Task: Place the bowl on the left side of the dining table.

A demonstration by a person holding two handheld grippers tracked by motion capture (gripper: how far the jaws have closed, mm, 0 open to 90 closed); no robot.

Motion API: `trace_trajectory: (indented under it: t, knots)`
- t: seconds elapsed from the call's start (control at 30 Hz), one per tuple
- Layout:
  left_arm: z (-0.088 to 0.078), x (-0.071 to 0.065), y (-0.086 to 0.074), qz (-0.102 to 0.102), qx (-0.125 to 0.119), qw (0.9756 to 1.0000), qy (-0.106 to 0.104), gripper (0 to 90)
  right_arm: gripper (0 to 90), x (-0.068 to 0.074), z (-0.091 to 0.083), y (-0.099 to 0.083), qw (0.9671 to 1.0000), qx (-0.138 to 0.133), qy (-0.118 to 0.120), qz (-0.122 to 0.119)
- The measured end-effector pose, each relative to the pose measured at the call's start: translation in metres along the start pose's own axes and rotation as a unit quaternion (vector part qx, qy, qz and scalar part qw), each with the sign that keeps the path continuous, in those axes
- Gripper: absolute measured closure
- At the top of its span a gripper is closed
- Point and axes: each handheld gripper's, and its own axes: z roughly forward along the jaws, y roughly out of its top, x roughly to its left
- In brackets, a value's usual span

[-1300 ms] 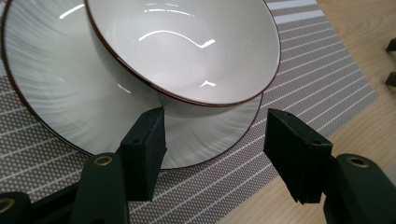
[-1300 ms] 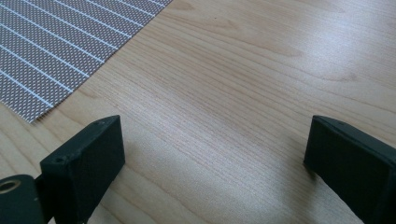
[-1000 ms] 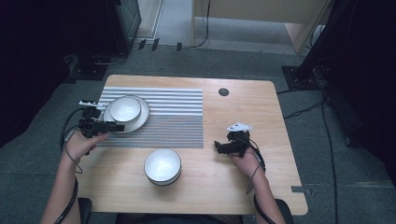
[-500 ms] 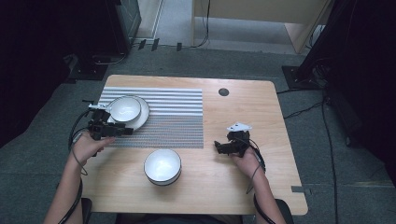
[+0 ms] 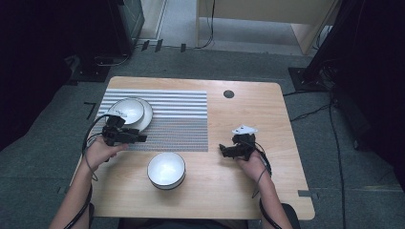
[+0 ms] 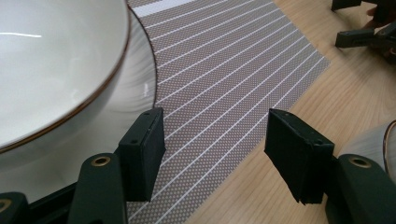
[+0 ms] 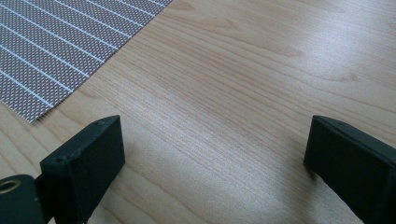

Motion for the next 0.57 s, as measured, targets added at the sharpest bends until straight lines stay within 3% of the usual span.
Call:
trace_trajectory:
  t: [0.17, 0.57]
  knots:
    - [0.011, -0.007, -0.001, 0.02, 0.01, 0.9997, -0.005, 37.1, 4.4, 0.0, 0.0, 0.0, 1.0, 0.0, 0.0, 0.0]
    - [0.031, -0.015, -0.004, 0.037, 0.028, 0.9988, -0.012, 36.3, 4.4, 0.0, 0.0, 0.0, 1.0, 0.0, 0.0, 0.0]
